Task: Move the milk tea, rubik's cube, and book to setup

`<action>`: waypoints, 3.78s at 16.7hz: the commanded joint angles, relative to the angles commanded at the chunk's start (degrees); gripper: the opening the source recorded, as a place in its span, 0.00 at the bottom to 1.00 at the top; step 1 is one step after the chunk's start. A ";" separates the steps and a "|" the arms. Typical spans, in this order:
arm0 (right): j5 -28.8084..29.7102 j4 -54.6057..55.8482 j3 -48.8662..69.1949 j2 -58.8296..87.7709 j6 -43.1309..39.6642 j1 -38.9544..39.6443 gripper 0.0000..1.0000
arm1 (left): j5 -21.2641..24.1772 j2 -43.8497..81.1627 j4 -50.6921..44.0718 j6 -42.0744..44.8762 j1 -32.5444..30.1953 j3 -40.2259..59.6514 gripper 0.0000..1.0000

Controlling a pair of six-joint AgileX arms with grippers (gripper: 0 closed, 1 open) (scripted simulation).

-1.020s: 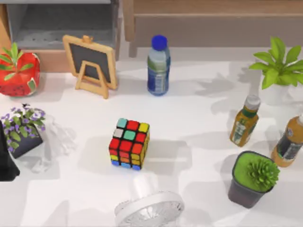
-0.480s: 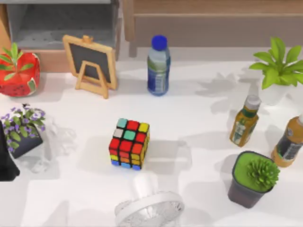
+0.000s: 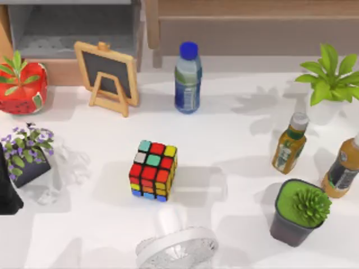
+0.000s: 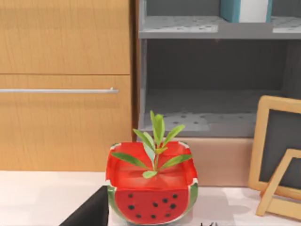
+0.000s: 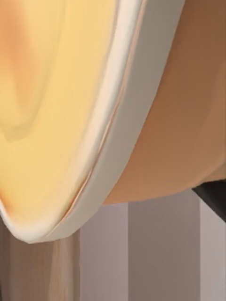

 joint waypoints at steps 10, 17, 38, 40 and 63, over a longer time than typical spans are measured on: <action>0.02 5.30 -0.55 4.64 -0.29 -0.19 0.00 | 0.00 0.00 0.00 0.00 0.00 0.00 1.00; 0.02 5.30 -0.55 4.64 -0.29 -0.19 0.53 | 0.00 0.00 0.00 0.00 0.00 0.00 1.00; -2.58 7.81 -6.08 1.94 -0.65 -2.76 1.00 | 0.00 0.00 0.00 0.00 0.00 0.00 1.00; -2.89 8.12 -6.60 1.62 -0.74 -2.97 1.00 | 0.00 0.00 0.00 0.00 0.00 0.00 1.00; -7.81 -20.61 9.19 -15.05 15.18 9.72 1.00 | 0.00 0.00 0.00 0.00 0.00 0.00 1.00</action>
